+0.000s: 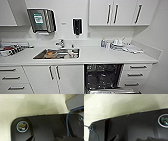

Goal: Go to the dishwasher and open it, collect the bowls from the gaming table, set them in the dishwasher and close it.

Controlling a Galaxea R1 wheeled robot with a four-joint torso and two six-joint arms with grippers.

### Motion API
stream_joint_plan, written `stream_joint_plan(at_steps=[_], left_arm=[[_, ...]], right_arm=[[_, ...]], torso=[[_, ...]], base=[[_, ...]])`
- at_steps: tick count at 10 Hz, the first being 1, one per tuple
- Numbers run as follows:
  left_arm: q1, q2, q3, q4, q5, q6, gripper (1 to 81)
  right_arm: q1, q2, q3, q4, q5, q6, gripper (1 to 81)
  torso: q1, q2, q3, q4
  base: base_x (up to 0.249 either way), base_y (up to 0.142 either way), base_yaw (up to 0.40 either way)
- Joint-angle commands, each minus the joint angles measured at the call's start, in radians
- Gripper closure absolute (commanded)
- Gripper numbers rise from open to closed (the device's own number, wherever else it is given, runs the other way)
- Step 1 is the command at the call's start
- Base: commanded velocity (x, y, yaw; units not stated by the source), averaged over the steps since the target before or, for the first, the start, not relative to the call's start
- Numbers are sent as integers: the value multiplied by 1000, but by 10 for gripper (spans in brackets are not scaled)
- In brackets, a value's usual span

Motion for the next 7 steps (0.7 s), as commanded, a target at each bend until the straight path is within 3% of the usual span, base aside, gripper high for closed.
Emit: stream_joint_plan(at_steps=[1, 5, 7], left_arm=[[-41, 20, -33, 15, 47, 9, 10], [-41, 54, -79, 16, 47, 10, 10], [-41, 54, -82, 16, 47, 10, 10]], right_arm=[[50, 63, -97, -14, -52, 0, 10], [44, 199, -341, -19, -58, -3, 10], [26, 182, -312, -28, -46, -3, 10]], torso=[[-63, 97, 0, 0], [-153, 238, 0, 0], [-196, 304, 0, 0]], base=[[0, 0, 0], [0, 0, 0], [0, 0, 0]])
